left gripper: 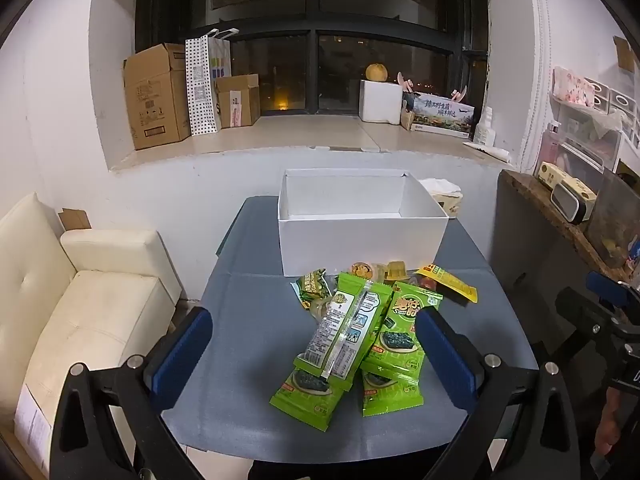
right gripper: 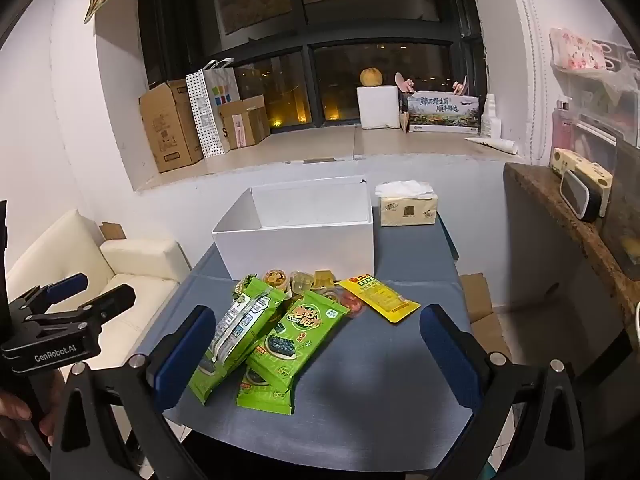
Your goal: Organize snacks
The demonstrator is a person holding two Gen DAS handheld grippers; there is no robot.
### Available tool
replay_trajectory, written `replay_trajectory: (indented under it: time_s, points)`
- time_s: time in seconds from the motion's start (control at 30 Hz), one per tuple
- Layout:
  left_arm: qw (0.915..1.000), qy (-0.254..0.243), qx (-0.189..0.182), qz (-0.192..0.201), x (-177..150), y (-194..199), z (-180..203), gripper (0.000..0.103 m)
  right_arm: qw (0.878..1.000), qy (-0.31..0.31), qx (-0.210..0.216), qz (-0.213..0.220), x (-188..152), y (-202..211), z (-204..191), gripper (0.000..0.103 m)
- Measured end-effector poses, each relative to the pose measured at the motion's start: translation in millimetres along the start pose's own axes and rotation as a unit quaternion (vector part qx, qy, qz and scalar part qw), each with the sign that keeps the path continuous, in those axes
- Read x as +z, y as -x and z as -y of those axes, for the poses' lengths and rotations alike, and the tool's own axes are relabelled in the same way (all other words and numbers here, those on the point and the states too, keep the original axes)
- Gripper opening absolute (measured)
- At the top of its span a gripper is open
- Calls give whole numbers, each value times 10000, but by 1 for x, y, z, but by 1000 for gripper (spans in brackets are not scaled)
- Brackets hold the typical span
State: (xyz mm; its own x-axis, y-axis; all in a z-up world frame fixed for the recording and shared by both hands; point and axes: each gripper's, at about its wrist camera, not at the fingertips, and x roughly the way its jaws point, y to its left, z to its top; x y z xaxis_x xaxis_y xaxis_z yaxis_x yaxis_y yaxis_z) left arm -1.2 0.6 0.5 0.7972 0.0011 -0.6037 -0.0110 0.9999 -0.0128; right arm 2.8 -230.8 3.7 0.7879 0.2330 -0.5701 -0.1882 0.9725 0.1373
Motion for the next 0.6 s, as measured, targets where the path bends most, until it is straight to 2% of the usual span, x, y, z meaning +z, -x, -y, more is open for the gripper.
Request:
replay_trajectory:
  time_s: [0.6]
  points:
    - [9999, 98, -124, -4, 4, 5, -3, 103, 10000, -49, 5, -1, 0, 1, 0, 103]
